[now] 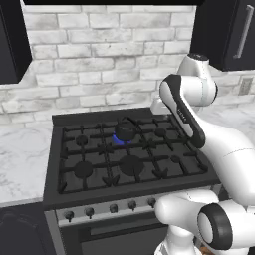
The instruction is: The kettle is done boiling. Turn off the stove, then wait for 300 timesteps before moving the kettle to the dining table.
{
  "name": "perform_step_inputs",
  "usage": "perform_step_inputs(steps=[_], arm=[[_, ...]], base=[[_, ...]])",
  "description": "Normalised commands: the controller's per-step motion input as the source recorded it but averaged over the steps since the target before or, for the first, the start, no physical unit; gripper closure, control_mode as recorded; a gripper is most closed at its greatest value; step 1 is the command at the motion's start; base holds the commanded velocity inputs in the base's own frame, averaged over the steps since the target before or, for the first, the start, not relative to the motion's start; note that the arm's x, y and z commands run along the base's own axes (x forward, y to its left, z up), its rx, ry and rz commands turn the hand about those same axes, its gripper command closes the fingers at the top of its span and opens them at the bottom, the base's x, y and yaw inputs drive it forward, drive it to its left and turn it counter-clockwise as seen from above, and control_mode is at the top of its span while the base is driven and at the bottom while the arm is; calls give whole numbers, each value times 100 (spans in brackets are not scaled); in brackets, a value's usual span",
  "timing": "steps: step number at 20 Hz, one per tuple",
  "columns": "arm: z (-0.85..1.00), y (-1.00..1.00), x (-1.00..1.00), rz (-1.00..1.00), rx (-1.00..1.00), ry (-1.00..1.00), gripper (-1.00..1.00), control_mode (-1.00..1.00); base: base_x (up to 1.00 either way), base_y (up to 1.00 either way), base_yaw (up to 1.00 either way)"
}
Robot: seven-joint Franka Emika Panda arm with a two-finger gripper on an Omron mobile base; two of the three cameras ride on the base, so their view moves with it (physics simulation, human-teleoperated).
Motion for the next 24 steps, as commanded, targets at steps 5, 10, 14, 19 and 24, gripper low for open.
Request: perform_step_inputs(steps=[5, 10, 14, 19, 24], arm=[[0, 0, 0, 0, 0, 0, -100, 100], [0, 0, 0, 0, 0, 0, -100, 100], [0, 0, 0, 0, 0, 0, -100, 100], [0, 0, 0, 0, 0, 0, -100, 100], [0, 0, 0, 0, 0, 0, -100, 100]], base=[[0, 37, 0], [0, 71, -1], [0, 62, 0], [-1, 56, 0], [0, 52, 0]])
